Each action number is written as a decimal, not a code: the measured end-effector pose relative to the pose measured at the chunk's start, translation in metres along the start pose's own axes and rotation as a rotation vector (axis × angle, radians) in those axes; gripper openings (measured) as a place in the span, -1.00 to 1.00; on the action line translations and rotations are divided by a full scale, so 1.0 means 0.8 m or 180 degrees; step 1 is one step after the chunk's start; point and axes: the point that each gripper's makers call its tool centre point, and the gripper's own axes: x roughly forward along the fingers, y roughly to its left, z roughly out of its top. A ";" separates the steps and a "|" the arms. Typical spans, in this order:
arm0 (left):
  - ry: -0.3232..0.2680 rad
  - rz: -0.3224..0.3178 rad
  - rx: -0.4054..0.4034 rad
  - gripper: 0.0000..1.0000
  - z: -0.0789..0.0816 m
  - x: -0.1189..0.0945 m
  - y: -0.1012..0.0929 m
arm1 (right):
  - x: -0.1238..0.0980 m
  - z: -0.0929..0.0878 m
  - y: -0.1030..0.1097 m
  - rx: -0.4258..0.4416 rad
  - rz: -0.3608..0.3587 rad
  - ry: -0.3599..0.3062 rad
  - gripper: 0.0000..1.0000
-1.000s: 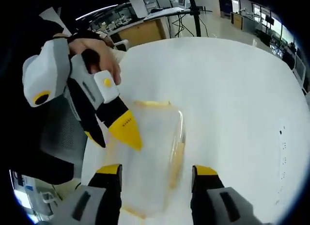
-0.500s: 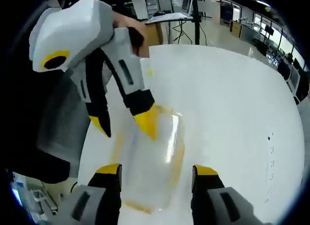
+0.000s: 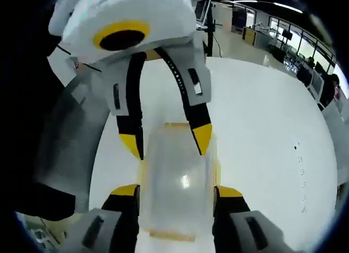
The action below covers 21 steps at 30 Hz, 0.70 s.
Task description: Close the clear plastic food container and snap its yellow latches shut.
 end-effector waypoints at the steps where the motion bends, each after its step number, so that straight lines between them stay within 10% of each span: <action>1: -0.0012 0.0032 -0.0017 -0.19 0.001 -0.001 0.003 | -0.002 -0.001 -0.004 0.0069 -0.0064 -0.0010 0.05; 6: -0.0010 0.0235 -0.0223 -0.13 0.001 -0.006 0.016 | -0.007 0.005 -0.003 0.0640 -0.0176 -0.0320 0.05; 21: 0.0212 0.0978 -0.1333 -0.12 -0.029 -0.010 0.033 | -0.030 -0.040 -0.026 0.2164 -0.1443 -0.0346 0.08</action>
